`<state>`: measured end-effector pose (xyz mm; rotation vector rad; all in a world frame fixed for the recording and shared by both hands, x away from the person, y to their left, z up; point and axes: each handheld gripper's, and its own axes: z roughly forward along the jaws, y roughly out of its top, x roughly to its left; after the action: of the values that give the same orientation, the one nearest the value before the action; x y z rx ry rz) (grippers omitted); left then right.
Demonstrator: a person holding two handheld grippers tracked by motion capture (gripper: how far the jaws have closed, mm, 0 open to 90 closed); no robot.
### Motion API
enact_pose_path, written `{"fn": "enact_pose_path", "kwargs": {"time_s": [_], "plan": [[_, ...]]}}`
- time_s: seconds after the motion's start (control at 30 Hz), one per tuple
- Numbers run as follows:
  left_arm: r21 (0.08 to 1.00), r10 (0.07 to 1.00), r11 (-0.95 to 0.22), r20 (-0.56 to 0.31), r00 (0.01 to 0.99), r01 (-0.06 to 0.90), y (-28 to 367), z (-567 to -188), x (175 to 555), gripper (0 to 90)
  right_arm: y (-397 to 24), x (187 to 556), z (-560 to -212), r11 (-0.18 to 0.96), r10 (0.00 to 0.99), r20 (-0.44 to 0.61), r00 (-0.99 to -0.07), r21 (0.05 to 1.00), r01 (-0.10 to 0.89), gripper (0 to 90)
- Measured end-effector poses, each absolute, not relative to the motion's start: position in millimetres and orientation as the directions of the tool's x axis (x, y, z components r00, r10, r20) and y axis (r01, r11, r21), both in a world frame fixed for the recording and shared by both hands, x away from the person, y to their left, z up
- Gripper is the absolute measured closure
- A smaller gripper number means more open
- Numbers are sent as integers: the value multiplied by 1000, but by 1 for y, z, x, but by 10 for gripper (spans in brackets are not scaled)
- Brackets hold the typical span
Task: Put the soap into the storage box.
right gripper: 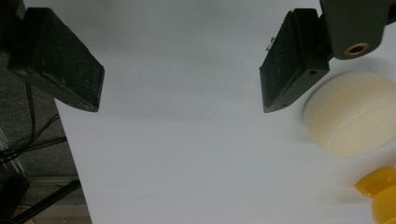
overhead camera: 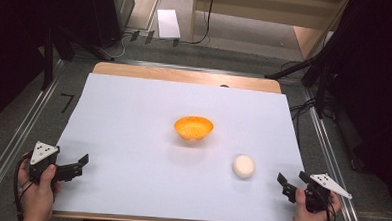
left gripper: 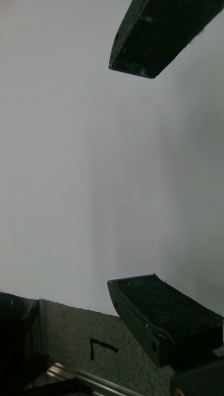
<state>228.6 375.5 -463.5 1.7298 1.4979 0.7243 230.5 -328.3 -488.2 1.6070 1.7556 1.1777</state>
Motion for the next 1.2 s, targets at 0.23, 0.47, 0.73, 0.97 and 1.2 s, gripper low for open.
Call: {"fn": "enact_pose_path", "kwargs": {"time_s": [0.23,0.47,0.73,0.97,1.2], "plan": [[814,985,-65,-40,168,578,375,-464,229,0,-328,231,-488,-60,961,199,-195,832,552,144],[813,985,-69,-36,168,579,375,-463,229,0,-325,233,-488,-33,962,183,-204,816,576,139],[812,985,-77,-27,169,579,374,-464,229,0,-322,238,-488,7,957,171,-233,793,610,137],[813,985,-79,-24,169,576,374,-464,228,0,-322,241,-488,33,952,171,-253,767,641,137],[815,985,-83,-21,172,573,373,-464,228,0,-324,246,-486,43,945,187,-268,743,668,137]]}}
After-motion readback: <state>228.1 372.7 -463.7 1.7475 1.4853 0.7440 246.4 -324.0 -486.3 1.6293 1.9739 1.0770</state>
